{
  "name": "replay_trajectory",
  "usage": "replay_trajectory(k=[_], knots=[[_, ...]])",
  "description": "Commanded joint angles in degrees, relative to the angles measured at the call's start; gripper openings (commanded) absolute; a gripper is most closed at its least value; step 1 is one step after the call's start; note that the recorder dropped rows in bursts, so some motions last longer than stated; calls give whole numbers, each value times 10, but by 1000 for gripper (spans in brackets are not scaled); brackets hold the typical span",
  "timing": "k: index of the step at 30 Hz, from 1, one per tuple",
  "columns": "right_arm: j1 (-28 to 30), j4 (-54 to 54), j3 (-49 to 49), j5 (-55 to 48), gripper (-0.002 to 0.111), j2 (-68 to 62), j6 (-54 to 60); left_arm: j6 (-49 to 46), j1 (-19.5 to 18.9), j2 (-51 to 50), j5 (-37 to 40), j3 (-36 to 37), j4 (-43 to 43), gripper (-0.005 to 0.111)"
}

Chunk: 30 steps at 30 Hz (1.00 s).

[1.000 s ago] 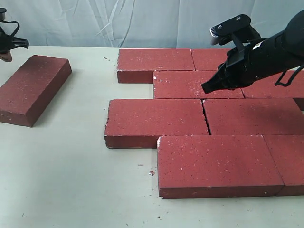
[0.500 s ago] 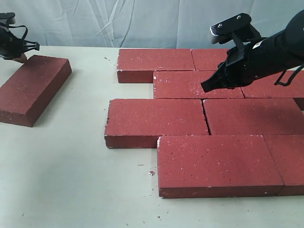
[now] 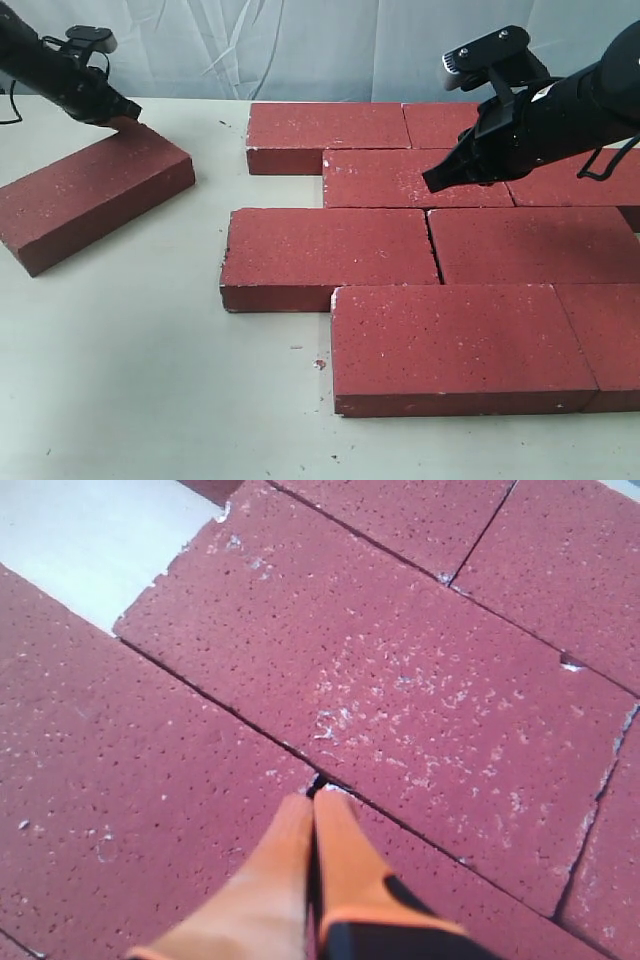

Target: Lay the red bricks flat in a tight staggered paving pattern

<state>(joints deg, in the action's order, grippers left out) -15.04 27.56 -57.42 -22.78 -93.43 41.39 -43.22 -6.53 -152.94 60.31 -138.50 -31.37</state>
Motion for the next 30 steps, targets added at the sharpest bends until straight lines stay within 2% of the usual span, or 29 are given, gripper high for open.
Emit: replay_trajectory(k=[1,8,13,15,18,22,30], knots=[[0,-2,-1,7,-1,-1,3,-23,10,26,38,-2,-16,0],[0,-2,-1,6,-1,-1,3,-43,24,58,93,-2,-49,0],[0,-2,-1,6,-1,-1,3,-57,28,76,96,-2,-70,0],[0,-2,-1,7,-1,-1,3,-58,28,87,74,-2,-61,0],[0,-1,-1,8,-1,-1,3,-46,27,101,-6,-2,-19,0],[0,-1,-1,8,-1,-1,3,59,28,88,-80,-2,26,0],[0,-1,-1,9,-1,-1,3,77,44,52,-54,-2,93,0]])
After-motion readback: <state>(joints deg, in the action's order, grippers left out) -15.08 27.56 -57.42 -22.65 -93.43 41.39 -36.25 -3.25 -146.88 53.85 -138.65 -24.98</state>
